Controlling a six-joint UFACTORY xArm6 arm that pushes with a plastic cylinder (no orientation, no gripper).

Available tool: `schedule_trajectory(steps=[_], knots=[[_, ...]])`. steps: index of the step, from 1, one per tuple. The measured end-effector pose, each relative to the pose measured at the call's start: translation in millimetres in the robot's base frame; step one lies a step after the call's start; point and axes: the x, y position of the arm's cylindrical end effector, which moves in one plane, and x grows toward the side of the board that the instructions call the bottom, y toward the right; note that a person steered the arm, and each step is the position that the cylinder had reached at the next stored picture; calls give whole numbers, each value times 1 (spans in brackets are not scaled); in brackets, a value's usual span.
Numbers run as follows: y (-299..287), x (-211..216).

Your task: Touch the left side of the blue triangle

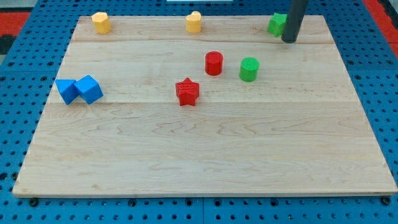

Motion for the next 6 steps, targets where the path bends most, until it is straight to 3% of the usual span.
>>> schedule_trajectory(steps=[1, 2, 3, 4, 6], knots=[[-32, 7], [-37, 61], [-46, 152], [-153, 216], [-441, 202]])
